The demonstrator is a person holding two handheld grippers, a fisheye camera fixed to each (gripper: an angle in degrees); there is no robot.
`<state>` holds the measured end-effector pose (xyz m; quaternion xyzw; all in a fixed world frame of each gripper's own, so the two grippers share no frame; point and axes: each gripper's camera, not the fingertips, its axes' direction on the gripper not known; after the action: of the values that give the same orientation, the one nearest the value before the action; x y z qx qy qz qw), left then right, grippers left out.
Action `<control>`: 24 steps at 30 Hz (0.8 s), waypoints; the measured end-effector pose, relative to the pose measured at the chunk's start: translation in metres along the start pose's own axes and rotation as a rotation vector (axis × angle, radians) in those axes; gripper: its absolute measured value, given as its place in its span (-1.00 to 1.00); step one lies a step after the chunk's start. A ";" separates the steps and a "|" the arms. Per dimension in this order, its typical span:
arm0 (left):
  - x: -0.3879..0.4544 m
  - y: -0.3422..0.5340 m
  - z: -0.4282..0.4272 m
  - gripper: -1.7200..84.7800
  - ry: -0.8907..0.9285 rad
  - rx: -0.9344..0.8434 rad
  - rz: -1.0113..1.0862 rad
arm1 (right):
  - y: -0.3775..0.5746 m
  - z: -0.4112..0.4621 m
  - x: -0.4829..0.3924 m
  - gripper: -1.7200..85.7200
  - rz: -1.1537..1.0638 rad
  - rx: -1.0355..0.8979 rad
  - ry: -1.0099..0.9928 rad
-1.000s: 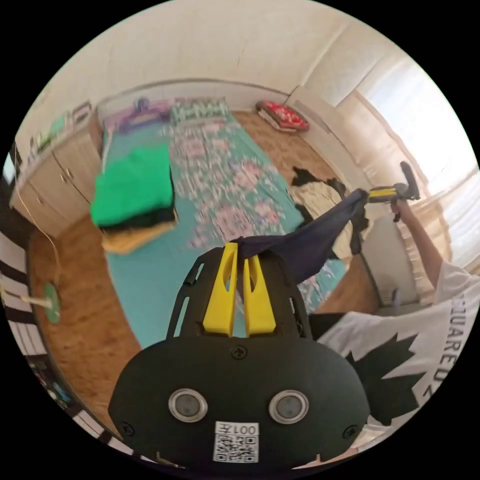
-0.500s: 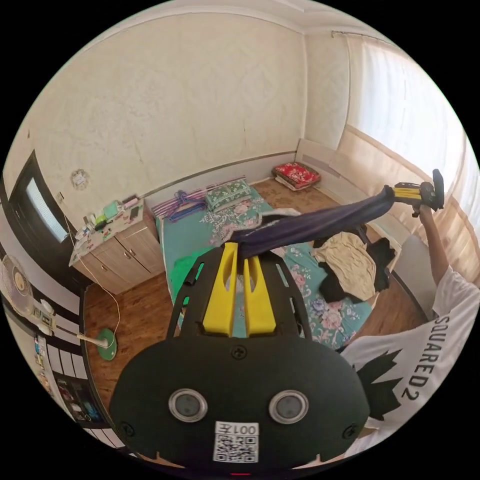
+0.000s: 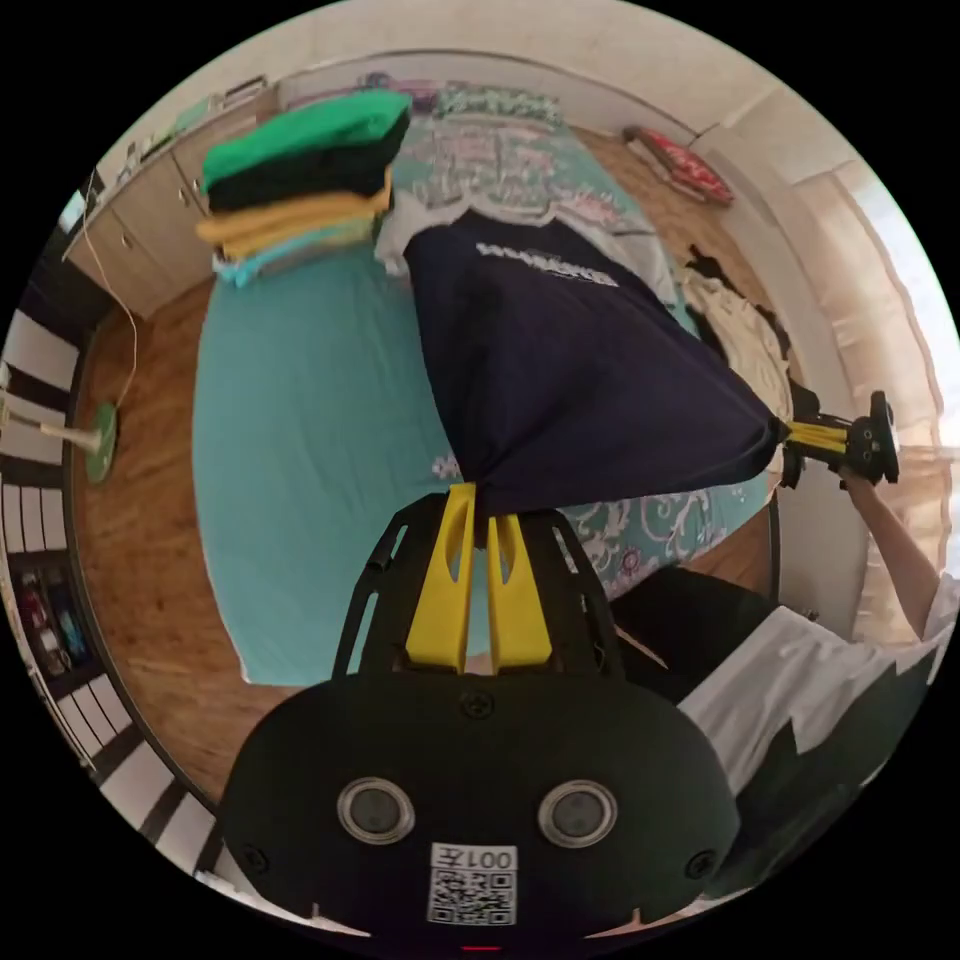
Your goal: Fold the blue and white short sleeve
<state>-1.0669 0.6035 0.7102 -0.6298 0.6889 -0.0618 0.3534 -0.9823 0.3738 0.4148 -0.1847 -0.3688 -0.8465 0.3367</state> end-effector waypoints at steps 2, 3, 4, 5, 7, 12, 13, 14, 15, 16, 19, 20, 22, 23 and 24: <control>0.000 0.010 0.037 -0.98 0.015 -0.082 -0.036 | -0.007 0.050 -0.020 -0.92 -0.015 -0.094 -0.031; 0.002 0.014 0.056 -0.98 0.011 -0.138 -0.041 | -0.010 0.076 -0.031 -0.92 -0.028 -0.158 -0.063; 0.003 0.016 0.064 -0.98 0.003 -0.167 -0.044 | -0.011 0.087 -0.037 -0.92 -0.036 -0.184 -0.079; 0.007 0.020 0.076 -0.98 -0.019 -0.215 -0.033 | -0.010 0.101 -0.046 -0.92 -0.043 -0.209 -0.106; 0.010 0.027 0.081 -0.98 -0.044 -0.239 -0.006 | -0.005 0.108 -0.053 -0.92 -0.025 -0.205 -0.122; 0.016 0.035 0.076 -0.98 -0.073 -0.275 0.006 | 0.005 0.113 -0.052 -0.91 0.086 -0.173 -0.246; 0.017 0.036 0.076 -0.97 -0.073 -0.281 -0.002 | 0.005 0.117 -0.053 -0.91 0.092 -0.179 -0.251; 0.018 0.036 0.078 -0.96 -0.066 -0.299 -0.021 | 0.005 0.125 -0.057 -0.90 0.092 -0.200 -0.252; 0.019 0.034 0.082 -0.94 -0.042 -0.332 -0.051 | 0.003 0.134 -0.061 -0.90 0.072 -0.221 -0.250; 0.020 0.034 0.084 -0.93 -0.027 -0.352 -0.065 | 0.002 0.138 -0.063 -0.90 0.060 -0.236 -0.244; 0.031 0.037 0.091 -0.88 -0.063 -0.470 -0.100 | 0.005 0.163 -0.069 -0.87 -0.035 -0.365 -0.279; 0.037 0.039 0.086 -0.87 -0.093 -0.492 -0.115 | 0.012 0.166 -0.064 -0.85 -0.060 -0.403 -0.323; 0.049 0.033 0.062 -0.86 -0.128 -0.449 -0.125 | 0.025 0.158 -0.043 -0.83 -0.064 -0.421 -0.353; 0.060 0.019 0.042 -0.86 -0.134 -0.389 -0.117 | 0.031 0.146 -0.017 -0.82 -0.032 -0.398 -0.327; 0.075 -0.004 0.025 -0.84 -0.127 -0.321 -0.096 | 0.032 0.129 0.019 -0.82 0.016 -0.340 -0.275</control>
<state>-1.0466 0.5439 0.6630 -0.7131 0.6352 0.0720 0.2879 -0.9646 0.4462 0.5266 -0.3554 -0.2616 -0.8607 0.2539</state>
